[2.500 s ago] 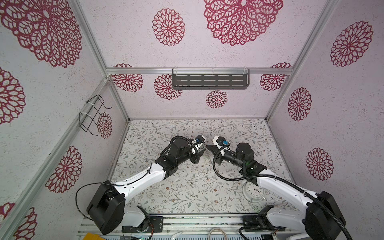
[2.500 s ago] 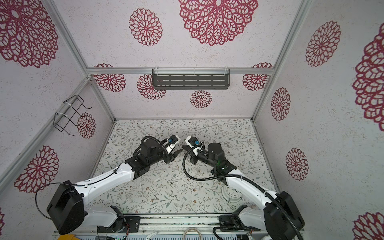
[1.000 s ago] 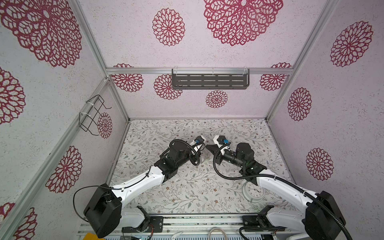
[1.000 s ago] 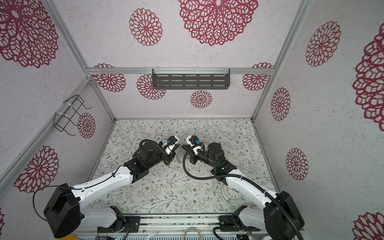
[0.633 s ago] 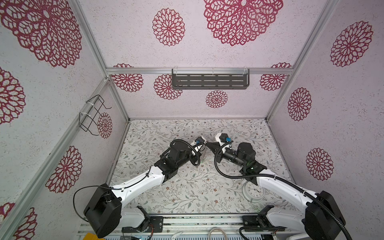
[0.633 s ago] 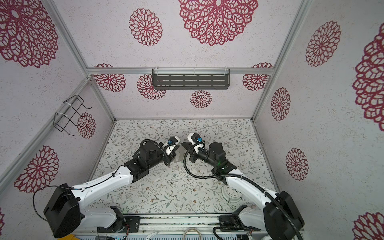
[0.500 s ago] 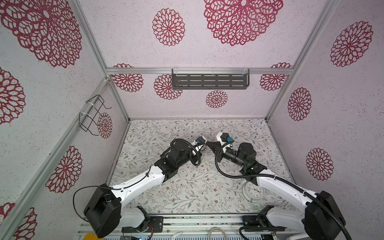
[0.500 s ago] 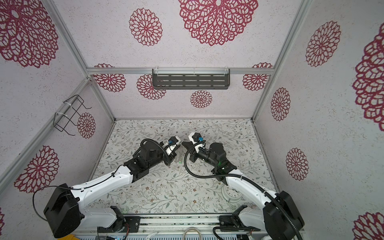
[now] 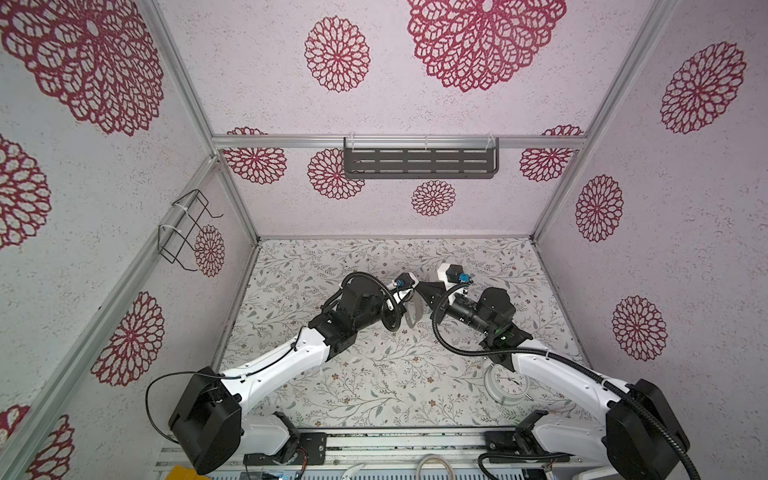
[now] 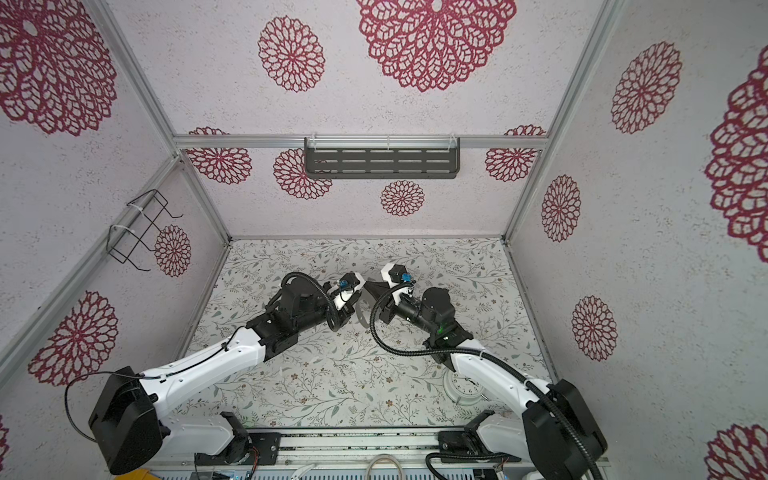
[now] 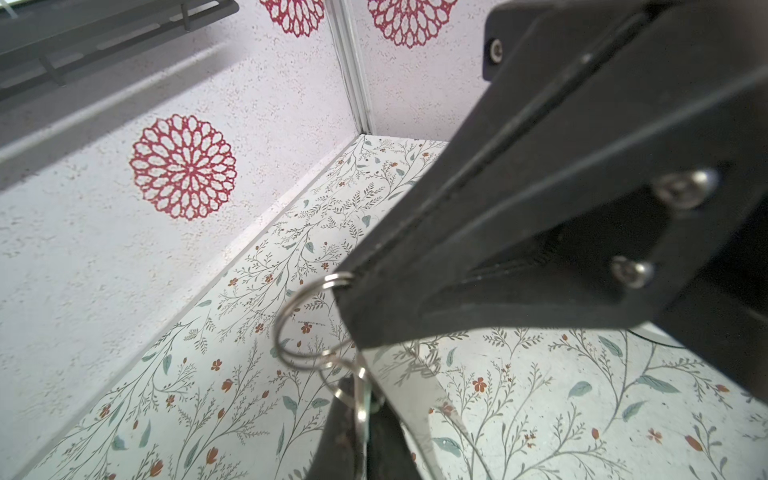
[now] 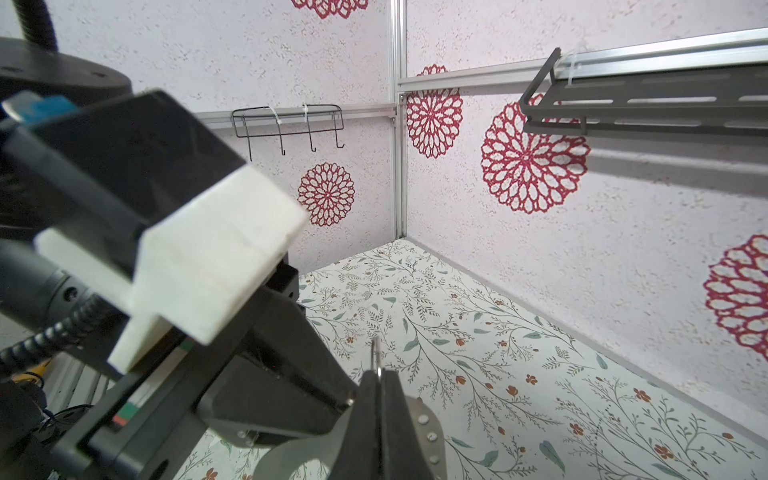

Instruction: Remove the keys from the keyring

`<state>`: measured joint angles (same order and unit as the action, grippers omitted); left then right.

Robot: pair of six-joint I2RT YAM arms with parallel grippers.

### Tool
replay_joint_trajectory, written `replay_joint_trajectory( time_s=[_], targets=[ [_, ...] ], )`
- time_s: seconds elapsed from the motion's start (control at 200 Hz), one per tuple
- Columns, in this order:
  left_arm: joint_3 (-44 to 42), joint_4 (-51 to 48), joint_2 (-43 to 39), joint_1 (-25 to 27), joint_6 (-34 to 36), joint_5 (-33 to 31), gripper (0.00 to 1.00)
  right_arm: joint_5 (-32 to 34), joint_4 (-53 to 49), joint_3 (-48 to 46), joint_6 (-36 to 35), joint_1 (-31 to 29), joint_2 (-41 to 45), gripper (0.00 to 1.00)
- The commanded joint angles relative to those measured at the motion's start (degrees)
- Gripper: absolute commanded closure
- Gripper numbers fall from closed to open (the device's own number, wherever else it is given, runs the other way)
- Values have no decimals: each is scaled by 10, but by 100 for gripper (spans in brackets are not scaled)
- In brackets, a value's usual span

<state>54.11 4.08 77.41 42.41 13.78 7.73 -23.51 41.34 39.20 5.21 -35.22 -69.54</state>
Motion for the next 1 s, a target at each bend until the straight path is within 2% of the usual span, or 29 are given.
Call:
replay_joint_trajectory(
  time_s=[0.0,0.19,0.355,0.595,0.761,0.996],
  targets=[
    [18,-45,3,-1,19,52,100,-12,68,10,15,7,1,100],
    [37,-78,0,-1,57,81,100,-57,94,9,34,9,-16,100],
    [61,-121,2,-6,79,75,100,-61,102,6,43,9,-22,100],
    [18,-123,-35,-67,5,72,100,-24,27,-1,2,16,-3,100],
    [-25,-133,-63,-103,-36,32,100,-17,-3,-15,-17,24,-1,100],
    [-53,-178,-38,-140,-95,-16,100,4,-111,-26,-84,37,29,100]
  ],
)
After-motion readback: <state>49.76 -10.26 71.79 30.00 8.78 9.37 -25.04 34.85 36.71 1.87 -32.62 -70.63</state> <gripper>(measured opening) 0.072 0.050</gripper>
